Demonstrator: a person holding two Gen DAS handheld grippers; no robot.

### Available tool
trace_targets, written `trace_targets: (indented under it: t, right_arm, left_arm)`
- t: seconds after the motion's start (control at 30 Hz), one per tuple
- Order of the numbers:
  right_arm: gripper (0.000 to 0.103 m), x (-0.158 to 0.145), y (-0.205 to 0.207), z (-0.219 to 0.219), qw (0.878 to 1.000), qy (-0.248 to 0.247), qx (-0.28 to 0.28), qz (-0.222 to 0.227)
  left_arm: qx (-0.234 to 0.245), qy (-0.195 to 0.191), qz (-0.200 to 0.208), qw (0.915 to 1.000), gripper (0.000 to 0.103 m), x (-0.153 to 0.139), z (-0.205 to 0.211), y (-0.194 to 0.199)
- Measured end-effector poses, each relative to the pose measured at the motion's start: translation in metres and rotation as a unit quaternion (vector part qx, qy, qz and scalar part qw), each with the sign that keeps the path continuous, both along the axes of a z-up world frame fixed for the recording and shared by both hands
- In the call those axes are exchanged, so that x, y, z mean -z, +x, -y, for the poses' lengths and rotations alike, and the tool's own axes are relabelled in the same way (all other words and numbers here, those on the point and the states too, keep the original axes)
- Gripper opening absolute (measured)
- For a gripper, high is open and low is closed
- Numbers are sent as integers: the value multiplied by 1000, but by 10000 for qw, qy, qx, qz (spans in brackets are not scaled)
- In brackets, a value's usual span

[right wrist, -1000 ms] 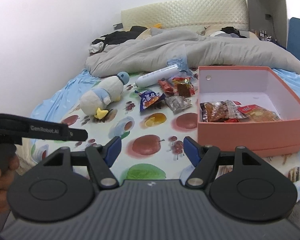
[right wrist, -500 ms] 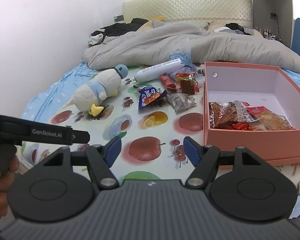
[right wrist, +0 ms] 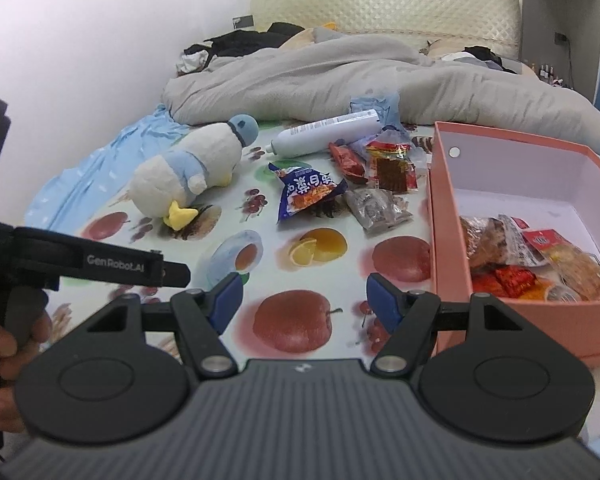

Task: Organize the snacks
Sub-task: 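Move both open tools toward the snacks beside the white spray can, then grasp the blue noodle packet with the left gripper while the right grasps the clear packet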

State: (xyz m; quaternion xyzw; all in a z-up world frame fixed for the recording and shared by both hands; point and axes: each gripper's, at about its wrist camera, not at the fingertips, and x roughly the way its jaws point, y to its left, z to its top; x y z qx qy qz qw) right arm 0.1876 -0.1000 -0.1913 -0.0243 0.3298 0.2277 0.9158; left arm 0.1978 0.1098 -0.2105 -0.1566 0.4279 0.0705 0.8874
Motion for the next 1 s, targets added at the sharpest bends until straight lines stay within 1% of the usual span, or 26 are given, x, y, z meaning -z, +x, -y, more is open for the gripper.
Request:
trace_targets:
  t: [0.23,0.4,0.53,0.67,0.73,0.93,1.0]
  right_arm:
    - [70,21,41,-18,9995,-299,71,24]
    - [69,37,74,-32,9980,-594,193,92]
    - [69,49,105,-42,9962,-801,303,173]
    - [69,64,135,-50,9951,-919,312,172]
    - [69,69,150,-54,9937,-1034,387,206]
    - [69,86,184,-61,9918,-1179,439,237]
    - [70,91,191,-62,9918,-1161,486,226]
  left_arm:
    - [-80,-273,-11,9996,65,28,-22,43]
    - [-106,-634,40,9979,66,45,-35,76]
    - [-84,-1024,195,9945,66,55,-45,108]
    - [34,-1125,310,9932,66,63,-48,140]
    - [64,-1094,368,9933,66,66,-47,155]
    - [-71,-1316,491,9901,66,80,-51,194]
    - [-156,-1473,496,9877,71,86,-53,205]
